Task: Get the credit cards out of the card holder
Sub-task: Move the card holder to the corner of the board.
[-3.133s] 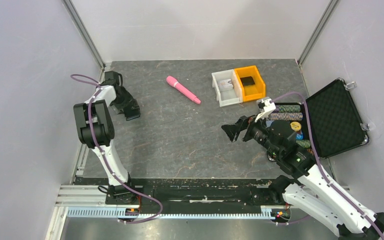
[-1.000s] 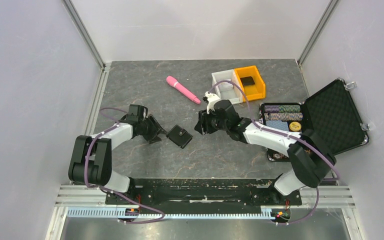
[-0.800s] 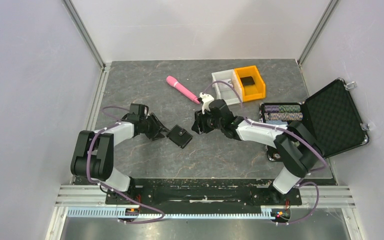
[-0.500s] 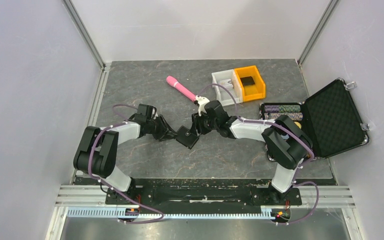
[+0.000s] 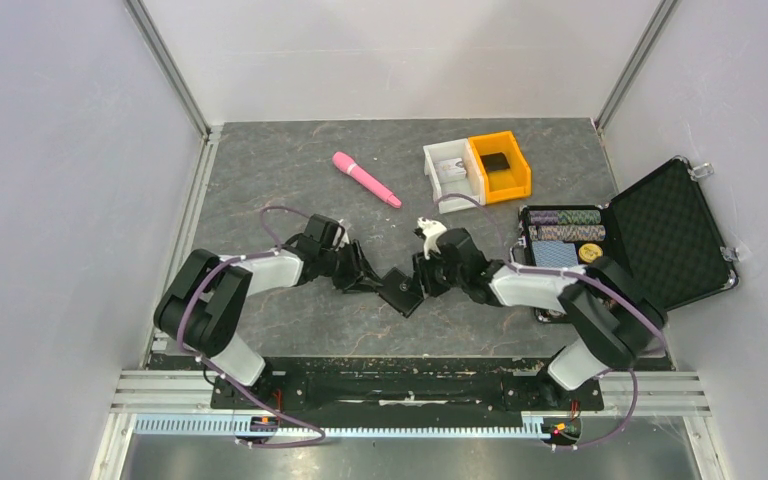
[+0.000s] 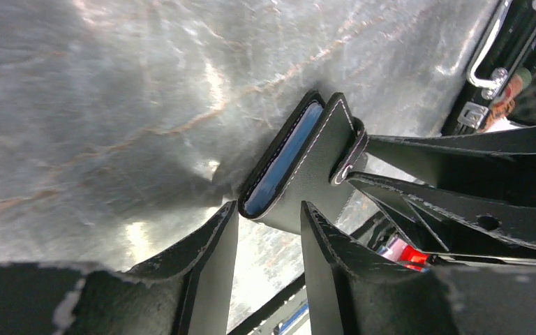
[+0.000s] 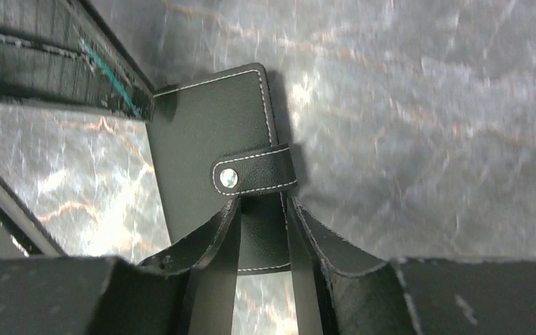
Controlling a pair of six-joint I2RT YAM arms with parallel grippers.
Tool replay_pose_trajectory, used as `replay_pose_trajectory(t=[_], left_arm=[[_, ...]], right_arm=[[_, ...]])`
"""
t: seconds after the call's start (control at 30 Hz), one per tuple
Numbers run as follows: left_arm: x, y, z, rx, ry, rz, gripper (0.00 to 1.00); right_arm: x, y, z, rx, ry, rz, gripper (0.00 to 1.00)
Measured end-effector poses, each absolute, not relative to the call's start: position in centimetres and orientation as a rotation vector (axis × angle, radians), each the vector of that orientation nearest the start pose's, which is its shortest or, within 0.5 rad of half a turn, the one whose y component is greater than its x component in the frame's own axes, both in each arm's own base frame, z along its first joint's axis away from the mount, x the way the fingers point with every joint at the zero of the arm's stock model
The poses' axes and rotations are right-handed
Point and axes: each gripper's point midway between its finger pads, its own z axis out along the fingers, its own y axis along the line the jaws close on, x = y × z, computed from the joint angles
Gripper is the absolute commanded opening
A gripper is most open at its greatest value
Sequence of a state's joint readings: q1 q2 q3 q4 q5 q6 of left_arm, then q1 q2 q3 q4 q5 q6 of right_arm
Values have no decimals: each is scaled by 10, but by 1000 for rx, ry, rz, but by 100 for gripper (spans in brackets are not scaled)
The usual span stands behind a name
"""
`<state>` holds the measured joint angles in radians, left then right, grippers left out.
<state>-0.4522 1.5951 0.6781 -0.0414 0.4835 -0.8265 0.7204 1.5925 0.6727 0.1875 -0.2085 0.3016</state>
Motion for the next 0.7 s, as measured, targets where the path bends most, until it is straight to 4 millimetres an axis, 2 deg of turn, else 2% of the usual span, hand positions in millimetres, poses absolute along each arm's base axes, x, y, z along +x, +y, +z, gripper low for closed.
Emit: replay_pose_trajectory(t=[0.17,0.33,0.5,0.63,0.7], left_arm=[[233,-252,31,-253,2720,-1124,46],[226,-251,39,-249,2706,-1149,50],[230,-247,58,-274,2653,-1131,51],[232,-233,71,-326,2610,-1037,53],[234,-226,79,-344,2579,-992,53]], right_arm=[[228,260,32,-573,2337,724,32],[230,253,45,-537,2327,671,32],[239,263,63,-535,2307,624,32],[247,281,77,-552,2281,589,34],[247,286,77,-563,2278,573,34]])
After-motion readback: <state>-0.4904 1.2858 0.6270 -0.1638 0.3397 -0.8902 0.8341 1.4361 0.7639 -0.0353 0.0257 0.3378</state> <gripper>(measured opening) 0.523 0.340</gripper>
